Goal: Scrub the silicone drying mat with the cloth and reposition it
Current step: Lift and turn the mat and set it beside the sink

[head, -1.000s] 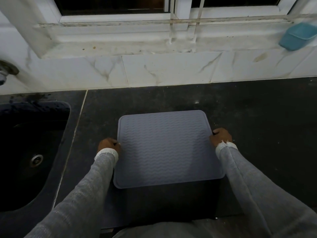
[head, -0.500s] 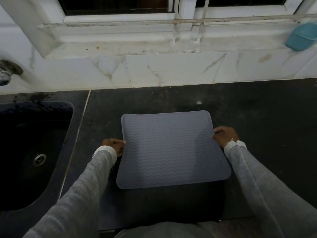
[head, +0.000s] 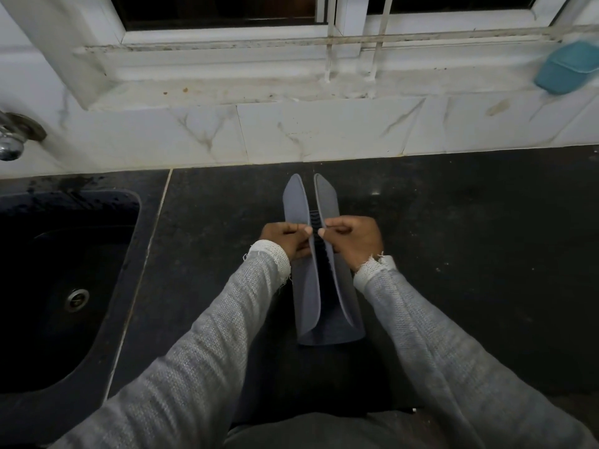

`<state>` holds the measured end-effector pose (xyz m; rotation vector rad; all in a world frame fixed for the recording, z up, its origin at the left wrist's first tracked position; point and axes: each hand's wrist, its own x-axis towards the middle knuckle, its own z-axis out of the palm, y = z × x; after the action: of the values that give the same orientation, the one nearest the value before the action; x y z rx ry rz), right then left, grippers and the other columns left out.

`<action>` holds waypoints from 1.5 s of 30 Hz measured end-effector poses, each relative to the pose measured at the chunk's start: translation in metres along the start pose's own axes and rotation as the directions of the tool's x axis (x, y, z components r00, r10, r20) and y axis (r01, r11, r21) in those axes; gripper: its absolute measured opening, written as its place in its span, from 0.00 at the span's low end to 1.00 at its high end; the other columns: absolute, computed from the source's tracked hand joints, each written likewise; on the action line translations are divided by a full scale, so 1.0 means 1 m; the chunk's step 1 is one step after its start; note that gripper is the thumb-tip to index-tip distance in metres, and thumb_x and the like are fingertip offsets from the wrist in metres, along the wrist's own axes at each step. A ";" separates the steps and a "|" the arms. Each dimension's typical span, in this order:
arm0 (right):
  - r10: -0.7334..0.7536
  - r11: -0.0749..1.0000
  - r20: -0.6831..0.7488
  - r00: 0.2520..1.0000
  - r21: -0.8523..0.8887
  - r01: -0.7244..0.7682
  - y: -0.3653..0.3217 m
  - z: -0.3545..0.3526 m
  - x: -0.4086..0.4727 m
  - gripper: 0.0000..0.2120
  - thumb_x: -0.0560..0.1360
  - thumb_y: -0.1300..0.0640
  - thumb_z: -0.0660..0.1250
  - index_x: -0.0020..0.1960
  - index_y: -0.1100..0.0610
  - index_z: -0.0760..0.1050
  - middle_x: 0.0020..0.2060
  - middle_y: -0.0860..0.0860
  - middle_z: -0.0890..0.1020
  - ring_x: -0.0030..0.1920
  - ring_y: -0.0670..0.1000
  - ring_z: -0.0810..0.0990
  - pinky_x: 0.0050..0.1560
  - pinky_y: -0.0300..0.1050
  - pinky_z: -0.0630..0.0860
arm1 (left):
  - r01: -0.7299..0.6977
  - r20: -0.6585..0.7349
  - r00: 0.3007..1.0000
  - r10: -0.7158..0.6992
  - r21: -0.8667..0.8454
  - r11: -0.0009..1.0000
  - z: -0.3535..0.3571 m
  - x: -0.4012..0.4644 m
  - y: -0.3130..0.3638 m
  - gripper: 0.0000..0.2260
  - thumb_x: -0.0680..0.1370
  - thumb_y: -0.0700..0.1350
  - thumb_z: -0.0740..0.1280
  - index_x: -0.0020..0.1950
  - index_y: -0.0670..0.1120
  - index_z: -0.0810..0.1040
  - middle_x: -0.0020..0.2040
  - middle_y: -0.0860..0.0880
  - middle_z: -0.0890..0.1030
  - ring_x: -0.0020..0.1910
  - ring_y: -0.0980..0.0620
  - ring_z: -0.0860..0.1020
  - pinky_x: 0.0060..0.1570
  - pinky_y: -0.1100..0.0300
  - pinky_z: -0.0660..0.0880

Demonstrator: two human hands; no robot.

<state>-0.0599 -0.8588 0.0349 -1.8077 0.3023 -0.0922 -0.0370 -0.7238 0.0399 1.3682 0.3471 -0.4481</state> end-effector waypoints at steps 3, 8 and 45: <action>-0.035 0.999 0.013 0.999 -0.028 0.035 0.002 0.005 -0.004 0.08 0.68 0.63 0.74 0.46 0.56 0.82 0.35 0.43 0.81 0.38 0.42 0.82 0.42 0.40 0.80 | -0.005 0.015 1.000 0.005 -0.023 1.000 0.004 0.001 0.001 0.04 0.76 0.33 0.65 0.42 0.38 0.76 0.35 0.43 0.80 0.29 0.54 0.81 0.30 0.63 0.79; -0.022 1.000 0.025 0.999 -0.020 0.023 0.005 0.003 -0.007 0.09 0.69 0.61 0.74 0.48 0.57 0.82 0.39 0.47 0.84 0.41 0.46 0.83 0.43 0.42 0.81 | 0.009 0.011 1.000 -0.009 -0.020 1.000 0.007 0.000 -0.001 0.05 0.76 0.33 0.65 0.40 0.38 0.77 0.31 0.45 0.81 0.29 0.53 0.81 0.29 0.62 0.78; -0.332 0.728 0.580 0.744 -0.344 0.593 -0.153 0.094 0.011 0.12 0.68 0.68 0.69 0.49 0.57 0.83 0.40 0.47 0.83 0.40 0.42 0.80 0.49 0.41 0.78 | -0.404 0.477 0.741 0.472 0.879 -0.254 -0.183 -0.049 0.144 0.11 0.78 0.47 0.65 0.59 0.49 0.81 0.59 0.48 0.79 0.58 0.45 0.76 0.56 0.52 0.70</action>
<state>-0.0047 -0.7384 0.1569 -2.3308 -0.5791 0.0920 -0.0038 -0.5180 0.1554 2.8805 -0.7576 0.1309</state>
